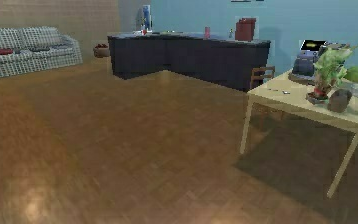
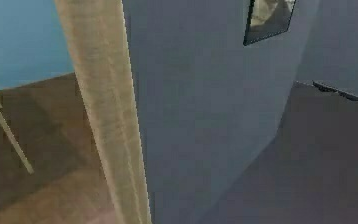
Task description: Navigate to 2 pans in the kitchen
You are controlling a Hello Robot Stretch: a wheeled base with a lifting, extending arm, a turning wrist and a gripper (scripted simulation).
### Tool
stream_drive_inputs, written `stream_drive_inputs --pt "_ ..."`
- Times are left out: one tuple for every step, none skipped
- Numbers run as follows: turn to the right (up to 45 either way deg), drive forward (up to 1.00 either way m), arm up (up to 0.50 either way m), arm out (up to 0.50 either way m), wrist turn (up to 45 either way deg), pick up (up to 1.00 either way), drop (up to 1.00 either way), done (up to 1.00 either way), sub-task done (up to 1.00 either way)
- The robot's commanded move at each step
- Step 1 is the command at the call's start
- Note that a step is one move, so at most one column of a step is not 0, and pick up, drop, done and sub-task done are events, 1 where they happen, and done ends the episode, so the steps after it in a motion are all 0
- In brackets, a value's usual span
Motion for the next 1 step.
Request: stream_drive_inputs --pt "0.0 0.35 0.00 0.00 0.0 0.00 0.00 0.00 0.00"
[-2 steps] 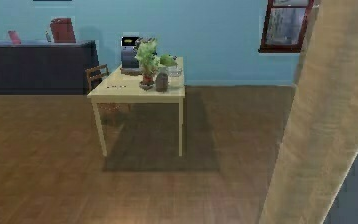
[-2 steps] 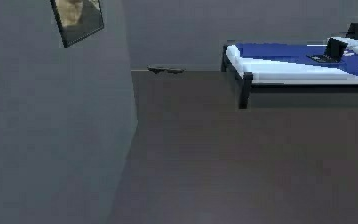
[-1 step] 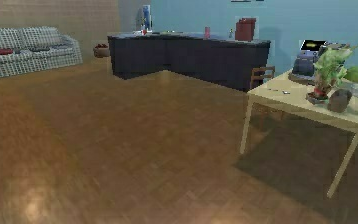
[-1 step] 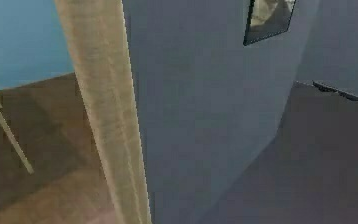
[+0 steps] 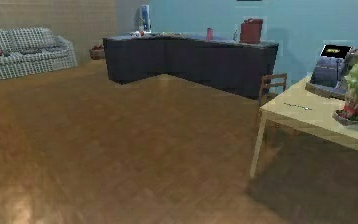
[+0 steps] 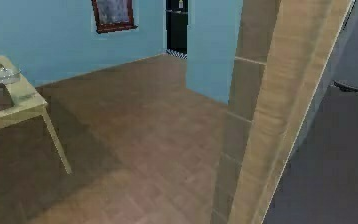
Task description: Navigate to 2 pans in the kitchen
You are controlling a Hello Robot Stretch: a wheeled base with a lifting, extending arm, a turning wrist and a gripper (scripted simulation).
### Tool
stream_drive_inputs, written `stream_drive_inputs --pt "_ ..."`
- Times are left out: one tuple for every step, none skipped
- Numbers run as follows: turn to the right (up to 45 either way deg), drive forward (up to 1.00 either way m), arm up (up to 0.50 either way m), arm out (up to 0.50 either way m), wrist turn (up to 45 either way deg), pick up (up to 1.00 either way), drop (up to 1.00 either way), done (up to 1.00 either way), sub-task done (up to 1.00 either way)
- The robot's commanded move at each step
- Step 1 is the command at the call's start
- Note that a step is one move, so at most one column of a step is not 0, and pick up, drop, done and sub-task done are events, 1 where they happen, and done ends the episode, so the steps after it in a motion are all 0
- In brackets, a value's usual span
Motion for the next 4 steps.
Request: stream_drive_inputs --pt "33.0 0.00 0.00 0.00 0.0 0.00 0.00 0.00 0.00" --pt "0.0 0.10 0.00 0.00 0.0 0.00 0.00 0.00 0.00" --pt "36.0 0.00 0.00 0.00 0.0 0.00 0.00 0.00 0.00" --pt "0.0 0.60 0.00 0.00 0.0 0.00 0.00 0.00 0.00"
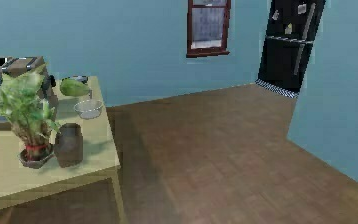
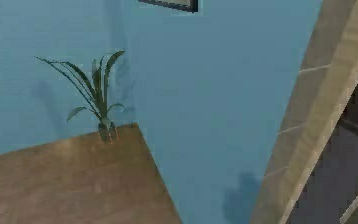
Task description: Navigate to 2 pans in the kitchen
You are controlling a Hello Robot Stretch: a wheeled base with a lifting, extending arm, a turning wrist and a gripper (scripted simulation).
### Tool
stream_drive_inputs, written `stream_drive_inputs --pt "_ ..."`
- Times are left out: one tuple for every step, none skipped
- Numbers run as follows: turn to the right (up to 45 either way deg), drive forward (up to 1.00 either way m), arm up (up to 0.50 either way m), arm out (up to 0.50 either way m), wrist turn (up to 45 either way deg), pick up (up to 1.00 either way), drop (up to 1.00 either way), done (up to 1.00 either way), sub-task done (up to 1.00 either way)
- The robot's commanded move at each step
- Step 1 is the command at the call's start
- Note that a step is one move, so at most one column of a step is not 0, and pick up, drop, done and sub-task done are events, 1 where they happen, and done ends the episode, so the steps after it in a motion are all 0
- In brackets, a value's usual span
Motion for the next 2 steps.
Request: stream_drive_inputs --pt "27.0 0.00 0.00 0.00 0.0 0.00 0.00 0.00 0.00" --pt "0.0 0.95 0.00 0.00 0.0 0.00 0.00 0.00 0.00"
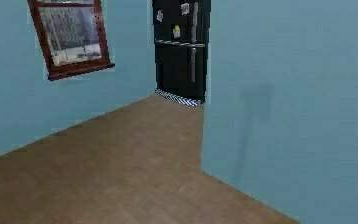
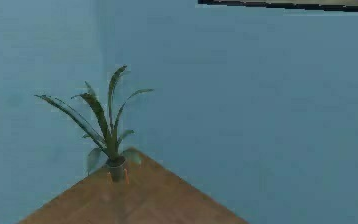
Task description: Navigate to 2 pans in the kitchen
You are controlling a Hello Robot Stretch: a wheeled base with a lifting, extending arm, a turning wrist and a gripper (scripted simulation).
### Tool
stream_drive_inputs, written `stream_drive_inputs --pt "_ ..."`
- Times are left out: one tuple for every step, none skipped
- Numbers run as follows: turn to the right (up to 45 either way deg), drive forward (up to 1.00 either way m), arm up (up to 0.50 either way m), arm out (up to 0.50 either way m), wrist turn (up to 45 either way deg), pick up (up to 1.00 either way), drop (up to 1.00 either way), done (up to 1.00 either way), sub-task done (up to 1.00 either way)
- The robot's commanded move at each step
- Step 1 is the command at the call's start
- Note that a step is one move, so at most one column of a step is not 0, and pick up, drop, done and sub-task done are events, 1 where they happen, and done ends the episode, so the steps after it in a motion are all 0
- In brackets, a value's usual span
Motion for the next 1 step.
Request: stream_drive_inputs --pt "-45.0 0.00 0.00 0.00 0.0 0.00 0.00 0.00 0.00"
